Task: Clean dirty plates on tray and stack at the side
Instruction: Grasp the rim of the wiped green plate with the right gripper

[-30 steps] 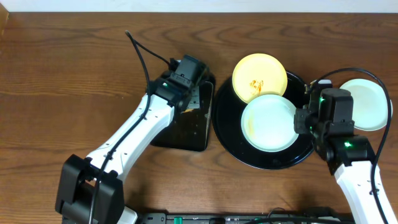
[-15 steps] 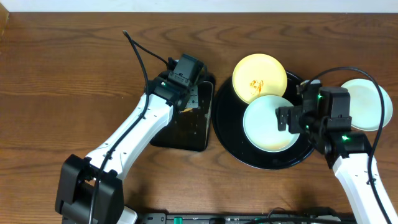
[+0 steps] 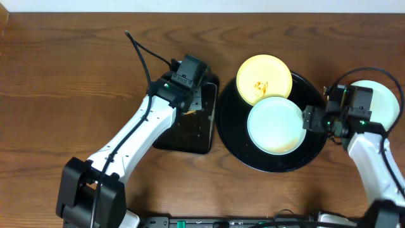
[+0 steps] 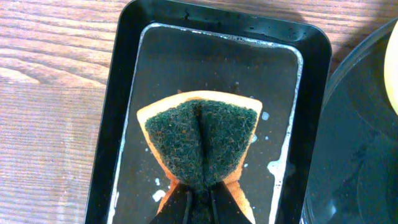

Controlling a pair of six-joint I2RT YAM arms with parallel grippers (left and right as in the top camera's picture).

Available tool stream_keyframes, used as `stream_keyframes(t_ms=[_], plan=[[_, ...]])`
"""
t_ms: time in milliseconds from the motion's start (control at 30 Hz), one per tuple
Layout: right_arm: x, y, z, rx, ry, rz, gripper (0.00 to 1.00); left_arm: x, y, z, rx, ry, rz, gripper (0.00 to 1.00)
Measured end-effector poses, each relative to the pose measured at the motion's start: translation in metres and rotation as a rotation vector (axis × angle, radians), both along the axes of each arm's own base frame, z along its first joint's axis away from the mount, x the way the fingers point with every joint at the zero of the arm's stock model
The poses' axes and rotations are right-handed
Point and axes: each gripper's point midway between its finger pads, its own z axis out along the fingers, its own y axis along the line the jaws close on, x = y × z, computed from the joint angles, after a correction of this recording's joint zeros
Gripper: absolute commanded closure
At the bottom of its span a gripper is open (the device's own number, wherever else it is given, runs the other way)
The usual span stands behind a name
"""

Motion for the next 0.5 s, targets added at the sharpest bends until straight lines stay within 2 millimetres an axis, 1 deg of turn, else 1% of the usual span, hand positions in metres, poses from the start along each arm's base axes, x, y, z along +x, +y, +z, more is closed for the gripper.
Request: stream_keyframes(t_ms=[67,167,300,367,467,500], plan=[[0.000,0.004,-0.015,0.020,0.036,0.025,0.29,0.000,0.000,0.000,0.001,0.002,0.000,0.92],[0.001,0.012,-0.033,0.062,0.072,0.066,0.37,-0.001,0.000,0.000,0.001,0.003,0.000,0.92],[-0.001,0.020,-0.050,0.105,0.112,0.099,0.47,-0.001,0.000,0.000,0.001,0.003,0.000,0.93],[-0.002,0.022,-0.055,0.115,0.124,0.111,0.56,-0.001,0.000,0.000,0.001,0.003,0.000,0.92],[-0.003,0.025,-0.059,0.133,0.135,0.119,0.76,-0.001,0.000,0.000,0.001,0.003,0.000,0.92],[-0.003,0.026,-0.059,0.137,0.133,0.131,0.80,-0.001,0.000,0.000,0.001,0.003,0.000,0.92]])
